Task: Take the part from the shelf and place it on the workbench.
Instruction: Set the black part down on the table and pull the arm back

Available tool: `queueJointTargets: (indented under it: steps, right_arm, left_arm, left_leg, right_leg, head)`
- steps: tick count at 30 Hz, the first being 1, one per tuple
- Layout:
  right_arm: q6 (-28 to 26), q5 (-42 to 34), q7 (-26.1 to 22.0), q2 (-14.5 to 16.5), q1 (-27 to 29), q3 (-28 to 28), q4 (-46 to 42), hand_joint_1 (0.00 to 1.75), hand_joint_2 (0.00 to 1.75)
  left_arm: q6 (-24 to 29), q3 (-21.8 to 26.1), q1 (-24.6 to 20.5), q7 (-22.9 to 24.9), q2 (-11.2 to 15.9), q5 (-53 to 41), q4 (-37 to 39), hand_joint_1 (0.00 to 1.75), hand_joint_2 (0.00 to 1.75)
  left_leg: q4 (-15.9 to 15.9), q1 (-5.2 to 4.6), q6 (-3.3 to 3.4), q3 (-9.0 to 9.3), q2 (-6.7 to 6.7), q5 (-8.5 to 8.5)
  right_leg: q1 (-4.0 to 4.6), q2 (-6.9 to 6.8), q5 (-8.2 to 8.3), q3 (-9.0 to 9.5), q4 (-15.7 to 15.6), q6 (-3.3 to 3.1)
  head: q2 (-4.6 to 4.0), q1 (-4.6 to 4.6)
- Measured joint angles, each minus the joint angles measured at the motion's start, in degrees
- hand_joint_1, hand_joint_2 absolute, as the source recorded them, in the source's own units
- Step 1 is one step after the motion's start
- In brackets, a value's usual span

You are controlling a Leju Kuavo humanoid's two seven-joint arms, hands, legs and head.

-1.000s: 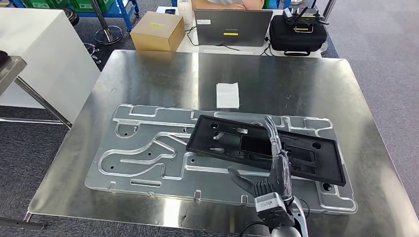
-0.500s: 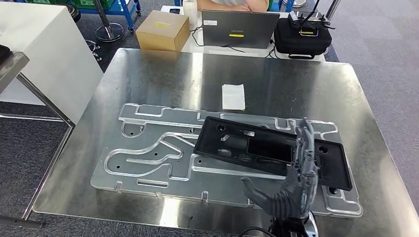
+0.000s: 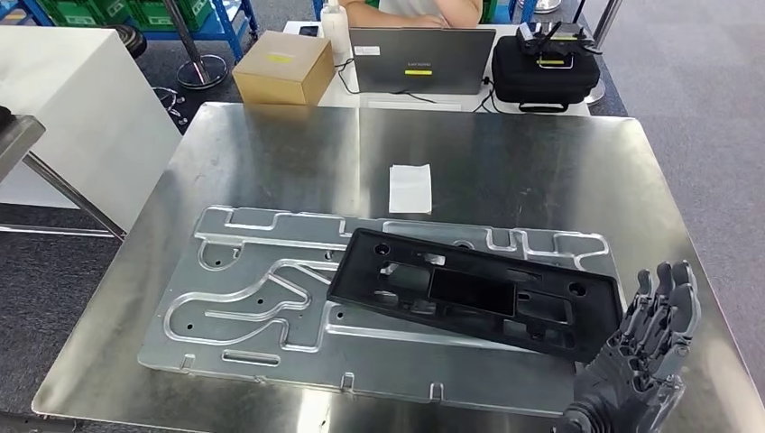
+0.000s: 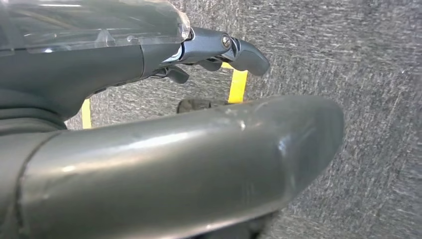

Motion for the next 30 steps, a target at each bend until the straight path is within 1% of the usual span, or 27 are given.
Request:
queueJointTargets:
  steps: [1, 2, 3, 4, 5, 6, 7, 9, 11, 12, 13, 15, 16, 17, 18, 19, 20, 21, 22, 24, 25, 26, 27, 28, 30]
  right_arm:
    - [-0.01, -0.02, -0.02, -0.01, 0.29, -0.12, -0.16, 0.0, 0.0]
    - [-0.01, -0.02, -0.04, -0.02, 0.51, -0.21, -0.31, 0.0, 0.0]
    - [-0.01, -0.02, -0.04, -0.03, 0.66, -0.26, -0.45, 0.0, 0.0]
    - [-0.01, -0.02, -0.07, -0.03, 0.76, -0.28, -0.6, 0.0, 0.0]
    - [-0.02, -0.04, -0.11, -0.03, 0.88, -0.36, -0.75, 0.0, 0.0]
    - [-0.04, -0.09, -0.18, -0.03, 1.05, -0.49, -0.9, 0.0, 0.0]
    - [-0.09, -0.2, -0.27, -0.03, 1.29, -0.7, -1.03, 0.0, 0.0]
    - [-0.23, -0.52, -0.62, -0.05, 2.1, -1.29, -1.35, 0.0, 0.0]
    - [-0.5, -0.9, -1.22, -0.05, 3.12, -2.1, -1.87, 0.0, 0.0]
    - [-0.67, -1.18, -1.57, -0.05, 3.66, -2.61, -2.12, 0.0, 0.0]
    - [-0.82, -1.61, -1.99, -0.05, 4.31, -3.21, -2.32, 0.0, 0.0]
    - [-0.95, -2.74, -2.9, -0.03, 5.86, -4.52, -2.51, 0.0, 0.0]
    - [-0.88, -3.4, -3.37, -0.01, 6.64, -5.25, -2.56, 0.0, 0.0]
    - [-0.74, -4.05, -3.77, 0.04, 7.34, -6.03, -2.61, 0.0, 0.0]
    - [-0.49, -4.66, -4.06, 0.13, 7.93, -6.83, -2.65, 0.0, 0.0]
    - [-0.07, -5.3, -4.29, 0.28, 8.51, -7.67, -2.68, 0.0, 0.0]
    - [0.58, -5.89, -4.43, 0.54, 9.04, -8.53, -2.7, 0.0, 0.0]
    - [1.34, -6.39, -4.52, 0.91, 9.56, -9.4, -2.73, 0.0, 0.0]
    - [2.09, -6.79, -4.6, 1.35, 10.05, -10.29, -2.77, 0.0, 0.0]
    - [3.14, -7.31, -4.66, 2.29, 10.83, -11.86, -2.85, 0.0, 0.0]
    - [3.51, -7.52, -4.66, 2.74, 11.15, -12.54, -2.89, 0.0, 0.0]
    - [3.93, -7.73, -4.67, 3.2, 11.43, -13.22, -2.91, 0.0, 0.0]
    - [4.39, -7.94, -4.67, 3.73, 11.72, -13.93, -2.95, 0.0, 0.0]
    - [4.85, -8.09, -4.68, 4.29, 12.01, -14.69, -2.98, 0.0, 0.0]
    - [5.67, -8.23, -4.68, 5.38, 12.54, -16.2, -3.02, 0.0, 0.0]
  left_arm:
    - [0.0, 0.08, 0.05, 0.0, 0.0, 0.01, 0.0, 0.0, 0.0]
    - [0.0, 0.17, 0.1, 0.0, 0.0, 0.01, 0.0, 0.0, 0.0]
    - [0.0, 0.25, 0.13, 0.0, 0.0, 0.01, 0.0, 0.0, 0.0]
    - [0.0, 0.32, 0.15, 0.0, 0.01, 0.01, 0.0, 0.0, 0.0]
    - [0.0, 0.38, 0.13, 0.0, 0.03, 0.02, 0.0, 0.0, 0.0]
    - [-0.01, 0.42, 0.08, -0.03, 0.03, 0.04, 0.0, 0.0, 0.0]
    - [-0.01, 0.44, 0.03, -0.04, 0.03, 0.08, 0.0, 0.0, 0.0]
    - [-0.01, 0.48, -0.08, -0.09, -0.02, 0.21, 0.0, 0.0, 0.0]
    - [-0.03, 0.55, -0.06, -0.13, -0.23, 0.51, 0.01, 0.0, 0.0]
    - [-0.06, 0.64, -0.03, -0.21, -0.33, 0.79, 0.01, 0.0, 0.0]
    - [-0.09, 0.78, 0.0, -0.32, -0.43, 1.13, 0.01, 0.0, 0.0]
    - [-0.16, 1.17, -0.04, -0.52, -0.5, 1.71, 0.0, 0.0, 0.0]
    - [-0.19, 1.38, -0.06, -0.57, -0.56, 1.85, 0.0, 0.0, 0.0]
    - [-0.21, 1.56, -0.07, -0.6, -0.65, 1.89, 0.0, 0.0, 0.0]
    - [-0.21, 1.69, -0.05, -0.6, -0.76, 1.9, 0.0, 0.0, 0.0]
    - [-0.22, 1.78, -0.04, -0.61, -0.89, 1.92, 0.0, 0.0, 0.0]
    - [-0.26, 1.86, -0.03, -0.61, -1.0, 2.01, 0.0, 0.0, 0.0]
    - [-0.36, 1.94, -0.04, -0.6, -1.07, 2.11, 0.0, 0.0, 0.0]
    - [-0.51, 2.06, -0.04, -0.58, -1.1, 2.24, 0.0, 0.0, 0.0]
    - [-0.88, 2.31, -0.01, -0.58, -1.14, 2.46, 0.0, 0.0, 0.0]
    - [-0.96, 2.42, 0.02, -0.6, -1.15, 2.54, 0.0, 0.0, 0.0]
    - [-0.96, 2.55, 0.04, -0.61, -1.17, 2.58, 0.0, 0.0, 0.0]
    - [-0.91, 2.68, 0.05, -0.61, -1.17, 2.63, 0.0, 0.0, 0.0]
    - [-0.86, 2.83, 0.05, -0.61, -1.18, 2.68, 0.0, 0.0, 0.0]
    - [-0.86, 3.12, 0.09, -0.6, -1.25, 2.79, 0.0, 0.0, 0.0]
  left_leg:
    - [2.01, -0.02, 0.14, -1.71, 0.0, 0.32]
    - [1.81, -0.07, 0.4, -2.38, 0.0, 1.86]
    - [-0.79, -0.22, 0.84, -1.93, -0.01, 4.57]
    - [-4.52, -0.44, 1.45, -0.79, -0.01, 7.36]
    - [-7.75, -0.72, 2.07, 0.43, 0.0, 9.4]
    - [-10.26, -1.01, 2.65, 1.43, 0.03, 10.57]
    - [-11.46, -1.23, 3.09, 1.96, 0.06, 10.65]
    - [-12.7, -1.43, 3.61, 2.39, 0.09, 9.96]
    - [-14.3, -1.05, 3.86, 3.17, 0.14, 9.79]
    - [-14.97, -0.82, 3.93, 3.59, 0.17, 9.92]
    - [-15.35, -0.66, 3.98, 3.89, 0.2, 10.07]
    - [-15.41, -0.68, 4.09, 3.99, 0.18, 10.06]
    - [-15.36, -0.7, 4.07, 3.99, 0.16, 9.91]
    - [-15.28, -0.7, 4.0, 4.03, 0.13, 9.72]
    - [-15.16, -0.67, 3.87, 4.13, 0.11, 9.49]
    - [-14.98, -0.64, 3.69, 4.24, 0.09, 9.22]
    - [-14.75, -0.64, 3.45, 4.32, 0.09, 8.99]
    - [-14.42, -0.72, 3.15, 4.34, 0.05, 8.81]
    - [-14.17, -0.82, 2.84, 4.3, 0.03, 8.74]
    - [-13.94, -0.95, 2.18, 4.18, -0.03, 8.91]
    - [-13.9, -0.89, 1.91, 4.06, -0.03, 8.92]
    - [-13.48, -0.83, 1.63, 3.82, -0.02, 8.46]
    - [-12.19, -0.75, 1.36, 3.28, -0.01, 7.26]
    - [-9.69, -0.65, 1.09, 2.33, 0.0, 5.28]
    - [-2.45, -0.46, 0.62, -0.14, 0.02, 0.7]
  right_leg:
    - [0.21, 0.06, -0.26, 0.36, 0.01, -0.11]
    - [0.41, 0.16, -0.56, 0.83, 0.01, -0.17]
    - [0.61, 0.25, -0.92, 1.44, 0.0, -0.2]
    - [0.78, 0.31, -1.34, 2.1, -0.03, -0.2]
    - [0.96, 0.31, -1.72, 2.62, -0.09, -0.11]
    - [1.0, 0.32, -2.01, 2.93, -0.14, 0.1]
    - [0.98, 0.29, -2.19, 2.99, -0.19, 0.36]
    - [0.9, 0.14, -2.29, 2.86, -0.4, 1.04]
    - [0.92, -0.01, -2.91, 2.83, 0.04, 1.67]
    - [0.93, 0.01, -3.87, 2.25, 1.5, 1.95]
    - [0.8, 0.08, -5.37, 0.87, 4.28, 2.21]
    - [0.49, 0.16, -8.39, -3.5, 11.63, 2.68]
    - [0.31, 0.16, -8.87, -5.37, 14.25, 2.91]
    - [0.14, 0.15, -8.0, -6.32, 14.85, 3.1]
    - [-0.01, 0.14, -5.99, -6.16, 13.28, 3.24]
    - [-0.18, 0.12, -3.39, -5.08, 10.03, 3.32]
    - [-0.28, 0.1, -1.31, -3.75, 6.47, 3.27]
    - [-0.25, 0.14, 0.17, -2.68, 3.63, 3.05]
    - [-0.19, 0.19, 0.84, -2.1, 2.0, 2.77]
    - [0.05, 0.35, 1.25, -2.21, 1.53, 2.05]
    - [-0.03, 0.33, 1.51, -2.34, 1.43, 1.63]
    - [-0.11, 0.28, 1.8, -2.49, 1.26, 1.2]
    - [-0.22, 0.19, 2.12, -2.71, 1.06, 0.77]
    - [-0.31, 0.06, 2.43, -2.99, 0.92, 0.41]
    - [-0.23, -0.12, 2.95, -3.77, 1.01, 0.13]
  head:
    - [-0.01, -0.01]
    - [-0.01, -0.01]
    - [0.0, -0.01]
    - [0.0, 0.01]
    - [0.0, 0.12]
    - [0.0, 0.17]
    - [0.0, 0.22]
    - [0.01, 0.2]
    - [0.0, 0.3]
    - [0.01, 0.37]
    - [0.01, 0.44]
    - [0.01, 0.45]
    - [0.01, 0.44]
    - [0.01, 0.44]
    - [0.01, 0.45]
    - [0.0, 0.47]
    - [0.0, 0.46]
    - [-0.01, 0.45]
    - [0.0, 0.42]
    - [-0.01, 0.36]
    - [-0.01, 0.35]
    - [0.0, 0.32]
    - [0.0, 0.2]
    - [0.0, 0.08]
    - [0.0, -0.14]
